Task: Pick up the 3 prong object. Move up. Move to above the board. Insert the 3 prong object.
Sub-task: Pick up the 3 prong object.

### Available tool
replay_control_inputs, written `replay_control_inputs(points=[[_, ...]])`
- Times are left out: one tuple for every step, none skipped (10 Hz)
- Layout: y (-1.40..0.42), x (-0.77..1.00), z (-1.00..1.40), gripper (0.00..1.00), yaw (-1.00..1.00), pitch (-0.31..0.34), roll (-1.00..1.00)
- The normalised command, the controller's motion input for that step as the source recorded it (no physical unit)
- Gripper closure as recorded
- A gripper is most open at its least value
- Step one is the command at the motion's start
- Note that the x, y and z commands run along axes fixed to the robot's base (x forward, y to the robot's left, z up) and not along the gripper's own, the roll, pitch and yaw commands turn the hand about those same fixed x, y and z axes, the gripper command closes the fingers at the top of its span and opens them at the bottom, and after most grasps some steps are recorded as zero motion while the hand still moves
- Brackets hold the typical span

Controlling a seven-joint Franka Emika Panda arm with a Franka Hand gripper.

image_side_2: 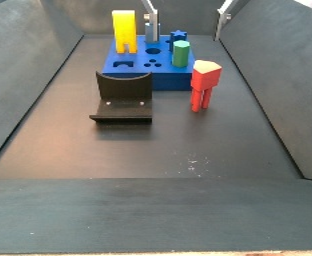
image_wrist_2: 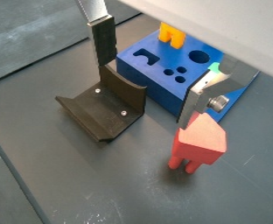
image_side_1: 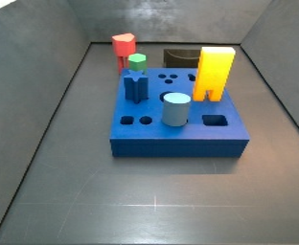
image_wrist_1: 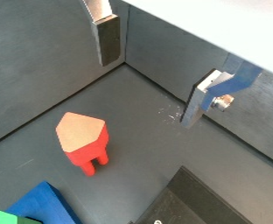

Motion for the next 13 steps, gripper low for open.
replay_control_inputs(points=[[0.05,0.00,0.00,0.00,0.00,0.000,0.00],[-0.04,-0.23,-0.16,0.00,0.07,-0.066,0.06],[-0.30,-0.49,-0.15,0.00,0.55,-0.124,0.08],[-0.42,-0.39,-0.08,0.00,0.77,-0.121,0.07],[-0.42,-0.37,-0.11,0.00,0.78,-0.139,0.07],[-0.43,-0.33,-0.13,0.00,0.78,-0.156,0.08],[-0.30,-0.30,-0.63,0.00,0.76,-0.189,0.10],[-0.11,0.00,-0.81,0.00,0.68,-0.170,0.08],[-0.09,0.06,-0.71,0.00,0.52,-0.083,0.05],[-0.05,0.01,-0.69,0.00,0.42,-0.069,0.04],[-0.09,0.00,-0.78,0.00,0.41,-0.111,0.02],[-0.09,0.00,-0.82,0.00,0.41,-0.106,0.00],[-0.12,0.00,-0.77,0.00,0.39,-0.091,0.00]])
